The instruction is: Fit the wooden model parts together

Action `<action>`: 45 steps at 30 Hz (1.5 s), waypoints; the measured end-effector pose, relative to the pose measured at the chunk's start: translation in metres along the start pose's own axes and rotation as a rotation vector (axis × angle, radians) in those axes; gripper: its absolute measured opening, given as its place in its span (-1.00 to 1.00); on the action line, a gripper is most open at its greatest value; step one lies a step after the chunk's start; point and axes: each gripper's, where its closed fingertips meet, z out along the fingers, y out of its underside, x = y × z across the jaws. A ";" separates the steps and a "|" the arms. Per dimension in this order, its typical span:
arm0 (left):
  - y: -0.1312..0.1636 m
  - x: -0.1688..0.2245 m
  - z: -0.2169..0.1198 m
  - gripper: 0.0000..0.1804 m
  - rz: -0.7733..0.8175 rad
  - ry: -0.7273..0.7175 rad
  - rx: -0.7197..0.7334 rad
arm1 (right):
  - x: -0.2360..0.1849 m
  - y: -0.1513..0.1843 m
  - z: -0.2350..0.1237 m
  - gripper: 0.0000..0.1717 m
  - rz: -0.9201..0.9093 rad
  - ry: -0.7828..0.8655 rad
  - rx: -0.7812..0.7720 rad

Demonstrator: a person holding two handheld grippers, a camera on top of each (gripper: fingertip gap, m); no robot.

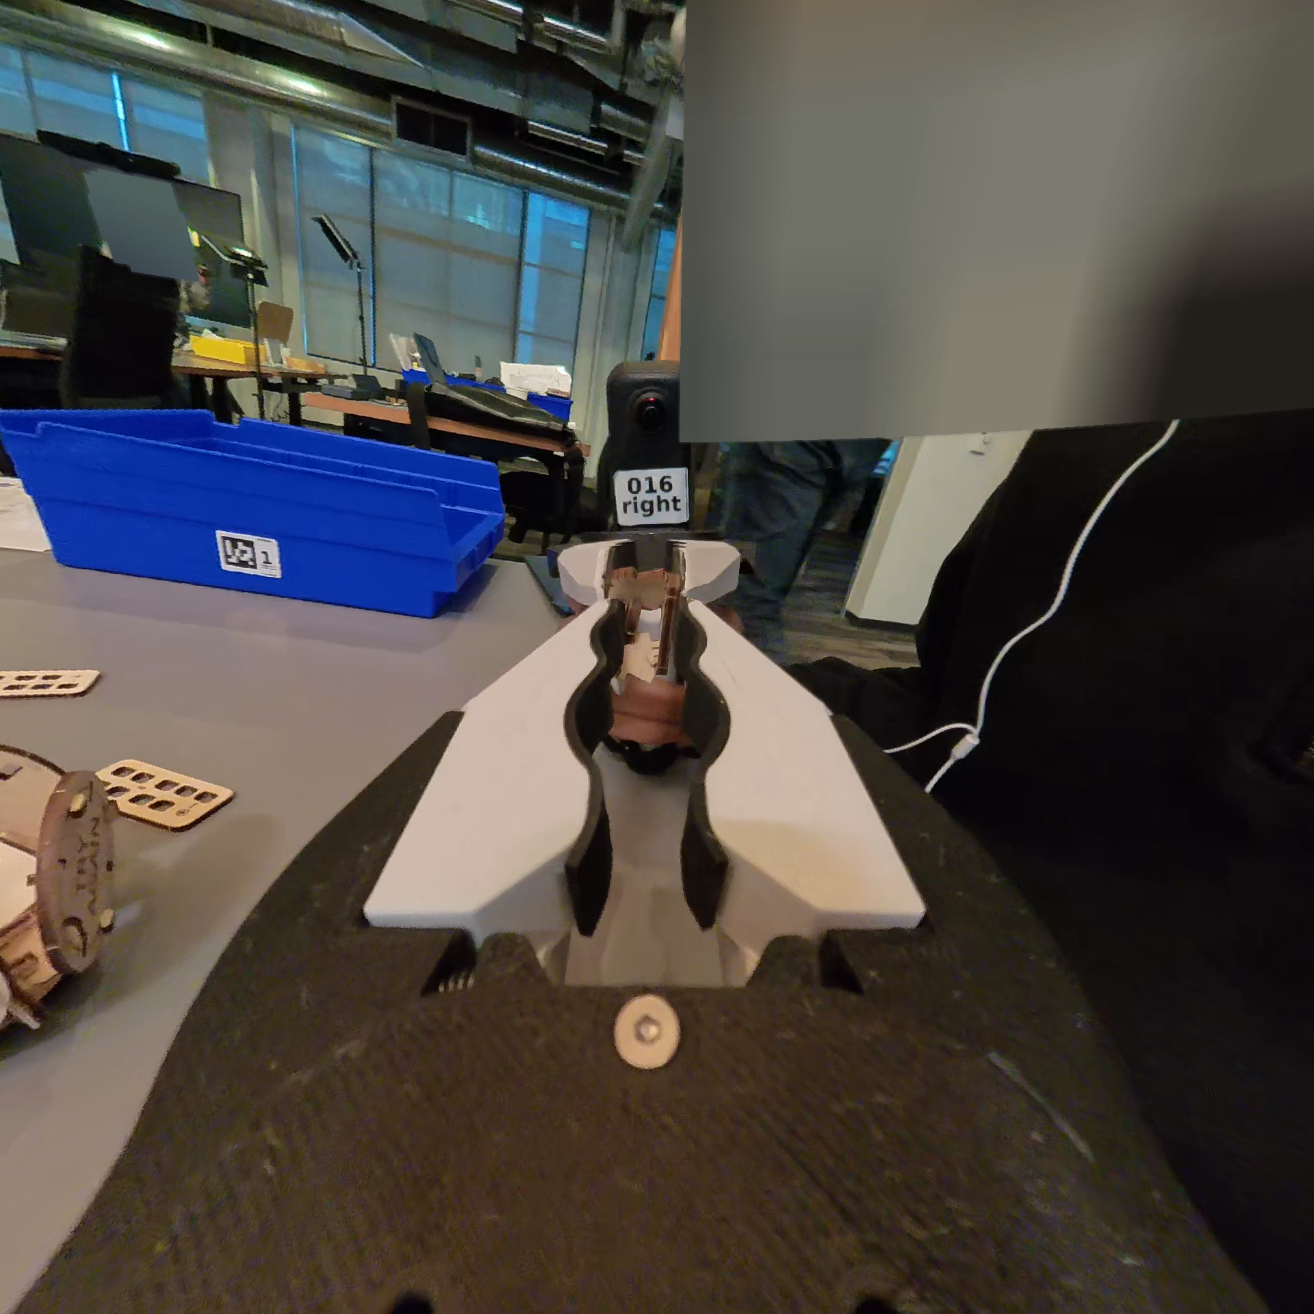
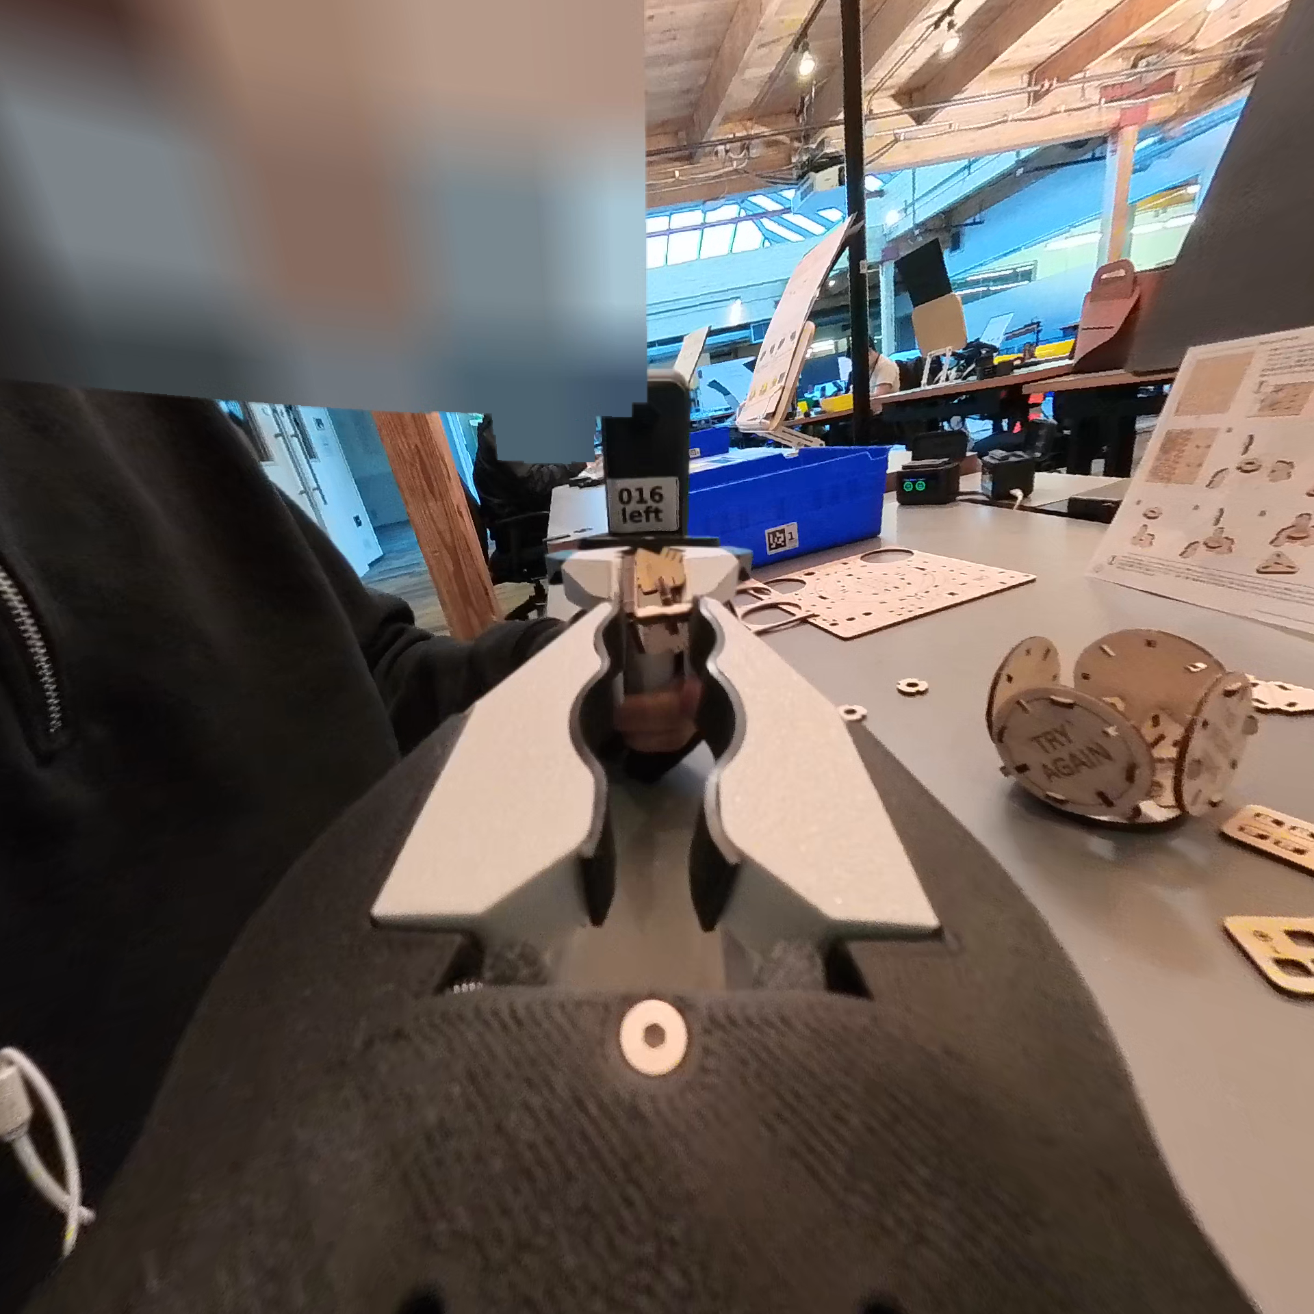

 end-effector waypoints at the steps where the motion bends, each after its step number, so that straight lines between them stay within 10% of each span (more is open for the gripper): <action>1: -0.001 0.000 0.000 -0.90 -0.012 0.010 0.007 | 0.000 -0.001 0.000 -0.82 -0.006 0.005 -0.006; 20: 0.004 -0.013 0.003 -0.90 -0.034 -0.043 -0.027 | 0.013 -0.003 -0.008 -0.45 -0.082 0.154 -0.063; 36: 0.016 -0.015 0.005 -0.88 -0.161 -0.001 -0.090 | 0.014 0.015 -0.007 -0.78 0.263 0.038 -0.078; 45: 0.012 -0.033 0.002 -0.40 -0.095 -0.168 -0.047 | 0.026 0.037 -0.033 -0.79 -0.233 0.287 -0.418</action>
